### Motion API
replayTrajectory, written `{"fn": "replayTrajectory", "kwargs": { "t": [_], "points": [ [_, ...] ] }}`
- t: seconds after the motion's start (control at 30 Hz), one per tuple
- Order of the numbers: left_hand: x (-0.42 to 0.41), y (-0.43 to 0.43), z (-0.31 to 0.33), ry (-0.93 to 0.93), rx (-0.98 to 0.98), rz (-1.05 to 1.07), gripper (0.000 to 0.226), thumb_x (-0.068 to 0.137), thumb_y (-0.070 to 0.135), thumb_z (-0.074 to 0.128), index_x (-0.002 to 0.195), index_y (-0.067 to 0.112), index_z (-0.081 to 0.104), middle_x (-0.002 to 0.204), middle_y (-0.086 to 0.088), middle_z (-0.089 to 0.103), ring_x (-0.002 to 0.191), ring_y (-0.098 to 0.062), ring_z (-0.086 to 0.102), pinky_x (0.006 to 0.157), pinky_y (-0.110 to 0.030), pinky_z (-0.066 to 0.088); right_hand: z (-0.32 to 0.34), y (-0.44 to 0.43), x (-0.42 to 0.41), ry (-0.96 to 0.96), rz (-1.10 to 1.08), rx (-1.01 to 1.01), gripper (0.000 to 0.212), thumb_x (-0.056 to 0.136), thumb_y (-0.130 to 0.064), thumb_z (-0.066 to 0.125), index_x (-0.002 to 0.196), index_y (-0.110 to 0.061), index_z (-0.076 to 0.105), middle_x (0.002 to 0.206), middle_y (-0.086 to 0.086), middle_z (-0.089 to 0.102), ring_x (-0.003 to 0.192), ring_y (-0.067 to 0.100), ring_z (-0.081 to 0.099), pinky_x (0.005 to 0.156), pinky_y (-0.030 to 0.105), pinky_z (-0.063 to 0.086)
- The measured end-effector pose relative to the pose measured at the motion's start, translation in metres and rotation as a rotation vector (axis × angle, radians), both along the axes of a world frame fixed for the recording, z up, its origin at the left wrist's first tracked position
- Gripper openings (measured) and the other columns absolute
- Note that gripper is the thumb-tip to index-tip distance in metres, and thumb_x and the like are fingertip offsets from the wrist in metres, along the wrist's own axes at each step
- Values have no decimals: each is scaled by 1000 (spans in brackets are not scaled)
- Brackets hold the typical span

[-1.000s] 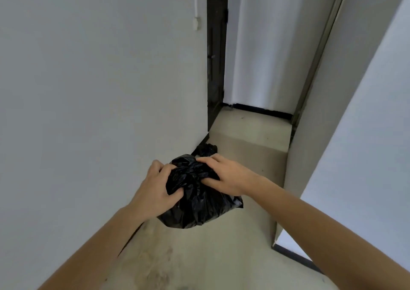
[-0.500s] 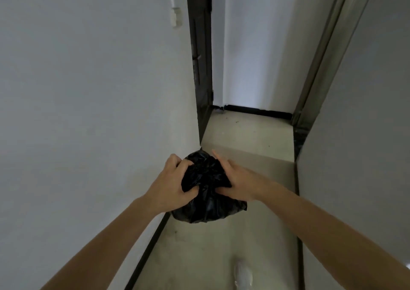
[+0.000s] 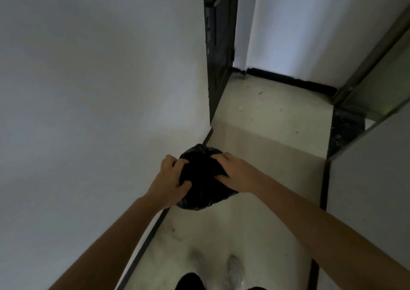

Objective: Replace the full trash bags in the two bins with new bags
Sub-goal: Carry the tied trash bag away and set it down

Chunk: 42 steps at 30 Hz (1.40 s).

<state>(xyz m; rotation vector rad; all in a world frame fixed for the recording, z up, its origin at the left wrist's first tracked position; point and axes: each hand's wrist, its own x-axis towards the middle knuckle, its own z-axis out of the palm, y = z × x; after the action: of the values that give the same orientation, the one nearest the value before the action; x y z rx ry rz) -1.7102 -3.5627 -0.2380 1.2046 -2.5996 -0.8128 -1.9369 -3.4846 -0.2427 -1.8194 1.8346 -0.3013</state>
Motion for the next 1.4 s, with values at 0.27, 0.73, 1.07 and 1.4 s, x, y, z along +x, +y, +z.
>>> {"fn": "replayTrajectory", "kwargs": {
  "t": [0.27,0.73,1.07,1.4],
  "points": [
    [-42,-121,-115,-57,223,53,66,75,46,39,129,10,47,109,-2,31,107,-25,40,94,-36,44,-113,-113,-28,34,-101,141,53,97,-30,56,146,-15,39,139,11,44,111,32,57,89,41,50],
    [-97,-208,-495,-144,352,181,45,85,19,44,126,4,53,116,-18,42,107,-34,49,94,-40,45,-492,-204,-42,-14,-384,348,48,96,-17,53,142,-13,41,132,17,45,108,37,56,81,38,45],
    [-94,-229,-664,-119,289,336,52,92,11,49,142,4,38,136,-20,38,123,-30,43,100,-33,40,-671,-234,-32,-284,-422,398,69,100,-25,53,157,-15,15,151,18,35,132,32,45,108,41,41],
    [-107,-214,-534,-191,0,221,56,102,33,35,151,7,29,159,-21,19,147,-37,17,117,-56,19,-542,-229,-74,-49,-352,136,63,103,-32,45,156,-10,21,159,22,25,145,37,28,116,47,32]
  ]
}}
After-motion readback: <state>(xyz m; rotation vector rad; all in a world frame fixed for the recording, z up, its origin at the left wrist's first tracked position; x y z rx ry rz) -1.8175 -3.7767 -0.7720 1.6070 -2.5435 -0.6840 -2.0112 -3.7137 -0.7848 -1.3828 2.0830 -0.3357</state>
